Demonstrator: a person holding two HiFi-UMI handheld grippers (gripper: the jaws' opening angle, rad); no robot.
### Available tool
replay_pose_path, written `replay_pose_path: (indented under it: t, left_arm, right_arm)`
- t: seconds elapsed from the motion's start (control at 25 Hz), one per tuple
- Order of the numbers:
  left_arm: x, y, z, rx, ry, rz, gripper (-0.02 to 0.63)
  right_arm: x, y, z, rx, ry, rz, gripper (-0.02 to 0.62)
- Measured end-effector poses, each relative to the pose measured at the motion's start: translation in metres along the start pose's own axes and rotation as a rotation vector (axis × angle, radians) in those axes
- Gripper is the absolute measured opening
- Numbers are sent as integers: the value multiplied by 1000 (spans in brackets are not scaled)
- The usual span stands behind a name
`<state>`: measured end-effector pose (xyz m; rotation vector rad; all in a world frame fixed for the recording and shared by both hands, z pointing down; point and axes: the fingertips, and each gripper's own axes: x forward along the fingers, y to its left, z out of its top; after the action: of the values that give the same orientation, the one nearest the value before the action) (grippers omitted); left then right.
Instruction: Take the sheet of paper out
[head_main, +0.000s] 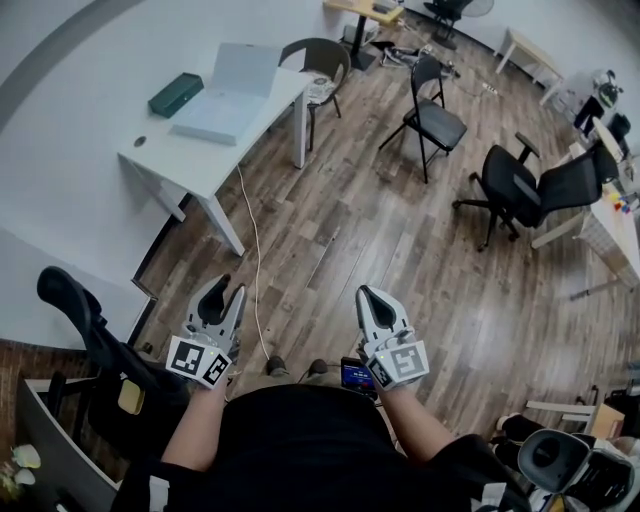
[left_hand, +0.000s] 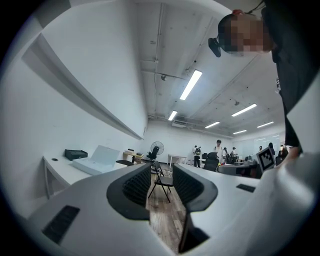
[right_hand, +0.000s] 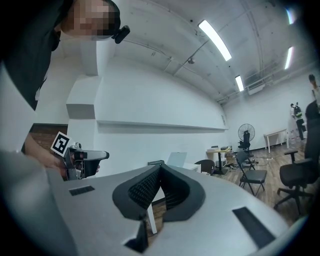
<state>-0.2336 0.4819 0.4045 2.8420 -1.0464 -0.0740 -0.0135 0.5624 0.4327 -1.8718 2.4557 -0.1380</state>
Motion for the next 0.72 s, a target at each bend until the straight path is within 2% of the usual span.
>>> replay_pose_path:
  t: [0.48, 0.72]
  left_arm:
    - [19, -35, -5, 2, 0, -2, 126]
    - [28, -51, -4, 23, -21, 5, 124]
  right_arm:
    - [-22, -34, 4, 30, -33, 4, 9]
    - [-36, -63, 8, -3, -54, -21, 9]
